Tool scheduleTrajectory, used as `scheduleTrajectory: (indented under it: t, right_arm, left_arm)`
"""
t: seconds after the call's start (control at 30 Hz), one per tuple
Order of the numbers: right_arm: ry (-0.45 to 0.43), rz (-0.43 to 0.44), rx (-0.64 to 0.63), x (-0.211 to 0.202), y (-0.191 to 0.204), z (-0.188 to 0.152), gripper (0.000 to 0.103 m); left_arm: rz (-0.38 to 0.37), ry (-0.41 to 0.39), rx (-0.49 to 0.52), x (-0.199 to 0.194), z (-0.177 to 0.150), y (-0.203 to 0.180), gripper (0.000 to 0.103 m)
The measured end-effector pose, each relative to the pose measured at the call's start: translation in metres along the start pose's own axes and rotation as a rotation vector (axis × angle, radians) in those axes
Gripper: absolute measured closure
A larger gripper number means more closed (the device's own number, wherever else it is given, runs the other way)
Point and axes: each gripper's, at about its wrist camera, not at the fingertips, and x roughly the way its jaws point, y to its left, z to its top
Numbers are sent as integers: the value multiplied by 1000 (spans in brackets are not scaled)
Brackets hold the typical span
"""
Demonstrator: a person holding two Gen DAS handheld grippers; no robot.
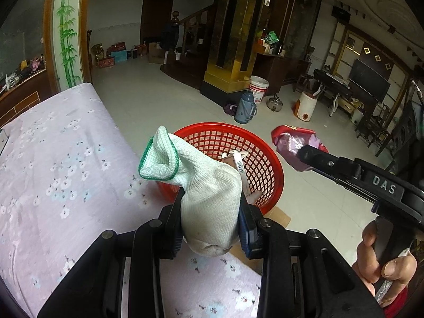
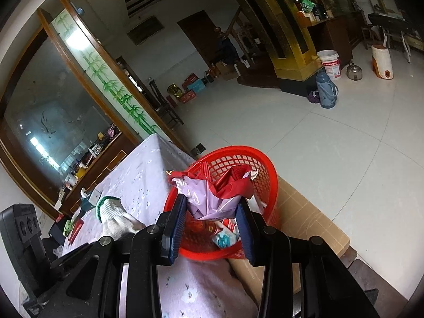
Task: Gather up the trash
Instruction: 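Lower both items into the wastebasket and open both tools to release them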
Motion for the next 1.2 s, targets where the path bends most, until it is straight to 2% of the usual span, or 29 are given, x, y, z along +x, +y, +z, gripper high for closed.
scheduleTrajectory:
  t: [0.3,0.57,1.2]
  right_arm:
    - [33,-11,50,35,-12,24,62]
    - [85,-35,60,68,-18,27,62]
    - [135,-80,42,107,-13,33,61]
  left_arm:
    - [5,4,42,26,6,-4,70]
    - [27,33,51,58,6,-2,70]
    - [64,19,98,76,0,-8,70]
